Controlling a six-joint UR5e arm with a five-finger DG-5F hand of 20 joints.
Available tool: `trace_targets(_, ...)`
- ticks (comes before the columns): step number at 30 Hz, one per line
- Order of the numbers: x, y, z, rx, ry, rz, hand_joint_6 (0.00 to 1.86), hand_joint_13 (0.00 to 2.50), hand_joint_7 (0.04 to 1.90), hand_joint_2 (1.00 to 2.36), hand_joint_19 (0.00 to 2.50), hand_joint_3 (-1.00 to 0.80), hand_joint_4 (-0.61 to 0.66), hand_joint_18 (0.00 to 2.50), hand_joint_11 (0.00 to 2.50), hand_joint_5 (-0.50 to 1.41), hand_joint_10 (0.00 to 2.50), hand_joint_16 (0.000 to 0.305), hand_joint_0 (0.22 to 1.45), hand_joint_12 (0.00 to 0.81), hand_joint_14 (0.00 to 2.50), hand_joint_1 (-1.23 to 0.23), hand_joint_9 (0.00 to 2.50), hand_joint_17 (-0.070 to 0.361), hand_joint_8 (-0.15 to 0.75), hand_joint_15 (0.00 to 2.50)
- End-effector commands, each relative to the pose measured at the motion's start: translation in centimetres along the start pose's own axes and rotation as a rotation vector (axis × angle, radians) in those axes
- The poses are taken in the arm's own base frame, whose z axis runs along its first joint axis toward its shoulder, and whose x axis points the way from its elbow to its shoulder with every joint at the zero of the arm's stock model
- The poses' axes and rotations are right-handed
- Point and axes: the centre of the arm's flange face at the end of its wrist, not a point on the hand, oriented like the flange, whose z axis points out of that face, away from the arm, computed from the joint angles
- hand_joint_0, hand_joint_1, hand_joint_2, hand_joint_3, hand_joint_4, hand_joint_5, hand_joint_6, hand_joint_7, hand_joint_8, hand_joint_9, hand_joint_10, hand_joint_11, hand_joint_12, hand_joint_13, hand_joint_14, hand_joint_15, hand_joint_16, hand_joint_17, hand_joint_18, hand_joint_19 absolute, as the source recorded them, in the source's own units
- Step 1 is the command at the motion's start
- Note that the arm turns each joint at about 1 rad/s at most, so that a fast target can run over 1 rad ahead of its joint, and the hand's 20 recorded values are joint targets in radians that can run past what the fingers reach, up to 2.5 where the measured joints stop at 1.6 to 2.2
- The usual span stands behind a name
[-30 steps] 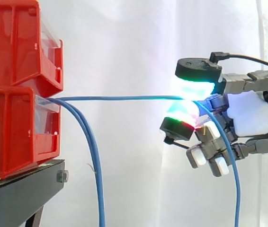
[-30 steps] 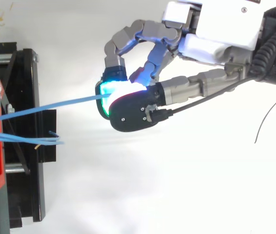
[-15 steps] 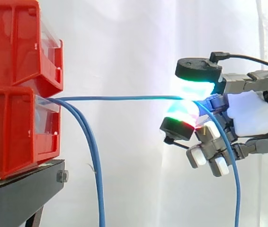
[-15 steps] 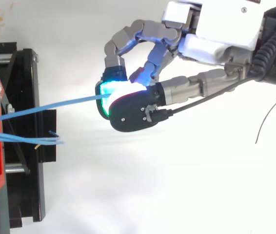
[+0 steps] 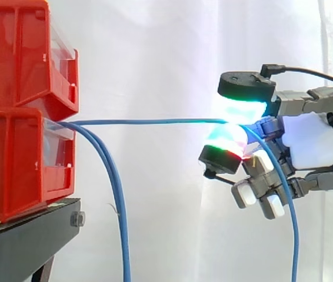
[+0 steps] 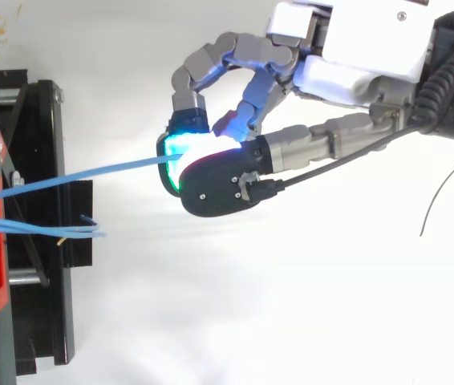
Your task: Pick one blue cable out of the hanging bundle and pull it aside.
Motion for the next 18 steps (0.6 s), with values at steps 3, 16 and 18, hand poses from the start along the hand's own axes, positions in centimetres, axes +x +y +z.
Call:
trace_targets(3, -0.01, 0.04, -0.01, -0.001, 0.0, 0.0, 0.92, 0.98, 1.14, 1.02, 0.71, -0.02, 0.13, 0.97, 0.62, -0.09, 0.02, 0.049, 0.6, 0.362, 0.02, -0.84, 1.22, 0.109, 0.359, 0.63)
trace_targets(16, 0.01, -0.07, 0.02, 0.001, 0.0, 0.0, 0.92, 0.99, 1.14, 1.02, 0.72, -0.01, 0.13, 0.97, 0.62, -0.09, 0.02, 0.049, 0.6, 0.358, 0.02, -0.84, 1.22, 0.109, 0.361, 0.65)
trace_targets(18, -0.01, 0.04, -0.01, -0.001, 0.0, 0.0, 0.92, 0.99, 1.15, 1.02, 0.72, -0.02, 0.12, 0.97, 0.62, -0.09, 0.02, 0.048, 0.6, 0.359, 0.02, -0.84, 1.22, 0.108, 0.361, 0.64)
